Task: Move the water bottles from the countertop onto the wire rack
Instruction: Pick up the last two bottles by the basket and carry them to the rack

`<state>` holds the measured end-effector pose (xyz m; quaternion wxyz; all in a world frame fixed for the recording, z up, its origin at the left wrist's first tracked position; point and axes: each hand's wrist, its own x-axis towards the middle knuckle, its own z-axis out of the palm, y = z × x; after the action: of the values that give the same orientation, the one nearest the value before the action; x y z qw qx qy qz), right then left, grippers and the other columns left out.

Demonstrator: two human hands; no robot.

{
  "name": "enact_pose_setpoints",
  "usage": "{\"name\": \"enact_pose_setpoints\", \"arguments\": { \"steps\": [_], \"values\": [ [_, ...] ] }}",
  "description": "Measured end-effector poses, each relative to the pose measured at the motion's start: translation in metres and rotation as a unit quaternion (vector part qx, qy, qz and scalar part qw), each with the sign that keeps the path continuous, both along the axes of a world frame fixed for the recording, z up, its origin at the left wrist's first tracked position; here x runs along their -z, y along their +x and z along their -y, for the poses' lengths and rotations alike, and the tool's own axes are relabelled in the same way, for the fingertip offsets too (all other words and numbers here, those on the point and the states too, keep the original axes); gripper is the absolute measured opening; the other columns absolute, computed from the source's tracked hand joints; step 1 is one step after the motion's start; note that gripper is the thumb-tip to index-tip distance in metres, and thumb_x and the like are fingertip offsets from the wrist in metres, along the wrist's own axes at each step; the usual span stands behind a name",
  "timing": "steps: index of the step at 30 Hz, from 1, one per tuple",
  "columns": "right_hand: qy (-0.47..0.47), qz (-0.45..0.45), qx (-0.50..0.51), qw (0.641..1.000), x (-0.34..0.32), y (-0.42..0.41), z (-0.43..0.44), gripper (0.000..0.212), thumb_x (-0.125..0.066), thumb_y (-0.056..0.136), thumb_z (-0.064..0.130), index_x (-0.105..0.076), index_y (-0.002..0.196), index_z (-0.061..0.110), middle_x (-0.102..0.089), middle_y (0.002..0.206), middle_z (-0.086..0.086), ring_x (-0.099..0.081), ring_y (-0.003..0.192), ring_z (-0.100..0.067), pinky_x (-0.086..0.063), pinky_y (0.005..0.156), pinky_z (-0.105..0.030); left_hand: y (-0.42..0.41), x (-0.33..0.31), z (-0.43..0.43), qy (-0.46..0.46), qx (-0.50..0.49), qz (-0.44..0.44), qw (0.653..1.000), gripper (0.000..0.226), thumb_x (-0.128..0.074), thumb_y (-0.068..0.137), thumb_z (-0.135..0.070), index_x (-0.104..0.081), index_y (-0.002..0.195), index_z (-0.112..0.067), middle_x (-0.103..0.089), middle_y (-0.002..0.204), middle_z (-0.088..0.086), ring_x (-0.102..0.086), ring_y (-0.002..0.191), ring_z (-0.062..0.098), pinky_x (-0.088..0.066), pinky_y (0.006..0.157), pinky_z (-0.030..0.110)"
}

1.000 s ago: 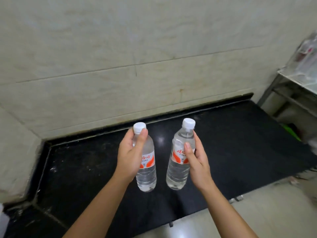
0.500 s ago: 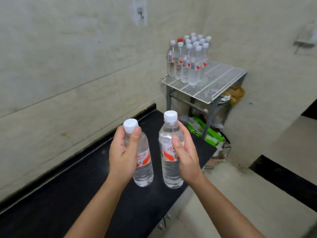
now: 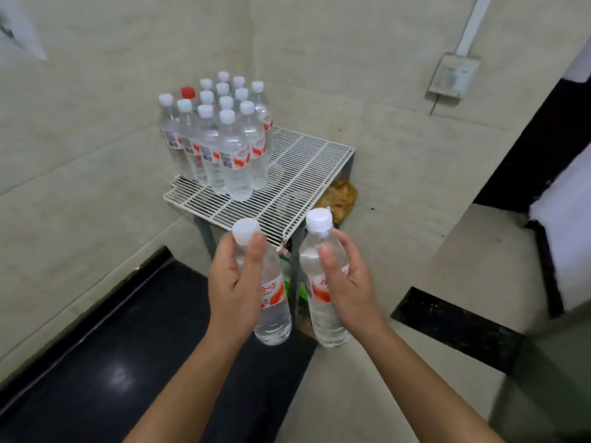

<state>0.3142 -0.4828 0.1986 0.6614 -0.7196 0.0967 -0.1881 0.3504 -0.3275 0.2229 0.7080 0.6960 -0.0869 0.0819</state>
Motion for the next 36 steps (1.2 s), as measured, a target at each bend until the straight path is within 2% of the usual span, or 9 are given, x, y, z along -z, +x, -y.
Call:
{"name": "enact_pose_setpoints", "arguments": {
  "steps": [3, 10, 13, 17, 20, 24, 29, 32, 36],
  "values": [
    [-0.023, 0.010, 0.009, 1.000, -0.019, 0.038, 0.044, 0.056, -0.072, 0.069, 0.067, -0.061, 0.115, 0.038, -0.072, 0.106, 0.021, -0.070, 0.097, -0.002, -0.055, 0.080, -0.020, 0.049, -0.010, 0.046, -0.009, 0.017, 0.026, 0.999, 0.031, -0.056, 0.093, -0.054, -0.062, 0.108, -0.028, -0.070, 0.098, -0.006, -0.069, 0.094, 0.011, -0.056, 0.082, 0.030],
    [0.000, 0.030, 0.043, 0.999, -0.035, 0.108, 0.125, 0.036, -0.070, 0.086, 0.061, -0.061, 0.112, 0.038, -0.070, 0.101, 0.030, -0.066, 0.095, 0.010, -0.050, 0.077, -0.010, 0.129, -0.029, 0.118, 0.051, 0.040, 0.101, 0.993, 0.020, -0.052, 0.100, -0.043, -0.058, 0.108, -0.026, -0.062, 0.097, -0.015, -0.059, 0.092, 0.004, -0.049, 0.084, 0.024],
    [-0.023, 0.043, 0.058, 0.997, -0.032, 0.151, 0.156, 0.061, -0.061, 0.082, 0.071, -0.065, 0.122, 0.025, -0.064, 0.112, 0.012, -0.062, 0.105, 0.002, -0.051, 0.090, -0.018, 0.165, -0.027, 0.140, 0.054, 0.003, 0.090, 0.994, 0.022, -0.057, 0.096, -0.049, -0.062, 0.111, -0.033, -0.065, 0.112, 0.002, -0.063, 0.105, 0.015, -0.052, 0.094, 0.042],
    [-0.042, 0.054, 0.002, 0.998, -0.021, 0.222, 0.192, 0.052, -0.059, 0.083, 0.069, -0.066, 0.120, 0.033, -0.059, 0.112, 0.011, -0.062, 0.106, -0.005, -0.053, 0.097, -0.036, 0.215, -0.015, 0.162, 0.040, -0.079, 0.065, 0.994, 0.029, -0.067, 0.091, -0.054, -0.067, 0.113, -0.035, -0.067, 0.120, 0.013, -0.064, 0.115, 0.033, -0.048, 0.100, 0.063],
    [-0.071, 0.052, -0.069, 0.994, -0.021, 0.274, 0.216, 0.038, -0.057, 0.086, 0.068, -0.064, 0.115, 0.045, -0.058, 0.110, 0.014, -0.062, 0.105, -0.009, -0.053, 0.095, -0.042, 0.242, -0.019, 0.181, 0.047, -0.126, 0.045, 0.990, 0.034, -0.071, 0.085, -0.057, -0.069, 0.109, -0.034, -0.071, 0.115, 0.008, -0.067, 0.112, 0.029, -0.052, 0.098, 0.061],
    [-0.169, 0.072, -0.173, 0.968, -0.038, 0.344, 0.243, 0.054, -0.050, 0.090, 0.069, -0.063, 0.124, 0.029, -0.062, 0.111, 0.007, -0.062, 0.105, -0.013, -0.053, 0.091, -0.043, 0.271, -0.040, 0.206, 0.131, -0.162, 0.056, 0.976, 0.028, -0.068, 0.085, -0.058, -0.070, 0.105, -0.039, -0.072, 0.110, -0.001, -0.069, 0.106, 0.019, -0.057, 0.093, 0.051],
    [-0.241, 0.077, -0.251, 0.935, -0.052, 0.416, 0.255, 0.047, -0.045, 0.097, 0.066, -0.059, 0.126, 0.031, -0.068, 0.116, 0.006, -0.064, 0.107, -0.016, -0.053, 0.091, -0.046, 0.310, -0.075, 0.213, 0.340, -0.186, 0.105, 0.916, 0.033, -0.071, 0.084, -0.056, -0.064, 0.106, -0.033, -0.059, 0.095, -0.023, -0.055, 0.087, -0.008, -0.040, 0.075, 0.008],
    [-0.246, 0.074, -0.277, 0.926, -0.052, 0.447, 0.248, 0.052, -0.043, 0.094, 0.070, -0.057, 0.127, 0.031, -0.070, 0.118, 0.005, -0.065, 0.109, -0.019, -0.054, 0.091, -0.047, 0.341, -0.084, 0.200, 0.370, -0.201, 0.092, 0.902, 0.028, -0.081, 0.080, -0.040, -0.070, 0.099, -0.023, -0.066, 0.090, -0.011, -0.059, 0.081, -0.004, -0.041, 0.070, 0.010],
    [-0.260, 0.075, -0.307, 0.913, -0.047, 0.474, 0.228, 0.041, -0.047, 0.098, 0.061, -0.054, 0.129, 0.035, -0.070, 0.121, 0.005, -0.065, 0.111, -0.020, -0.052, 0.091, -0.042, 0.374, -0.098, 0.180, 0.438, -0.207, 0.059, 0.873, 0.033, -0.088, 0.074, -0.035, -0.075, 0.099, -0.018, -0.072, 0.091, -0.001, -0.062, 0.083, 0.014, -0.051, 0.073, 0.031]
  ]
}}
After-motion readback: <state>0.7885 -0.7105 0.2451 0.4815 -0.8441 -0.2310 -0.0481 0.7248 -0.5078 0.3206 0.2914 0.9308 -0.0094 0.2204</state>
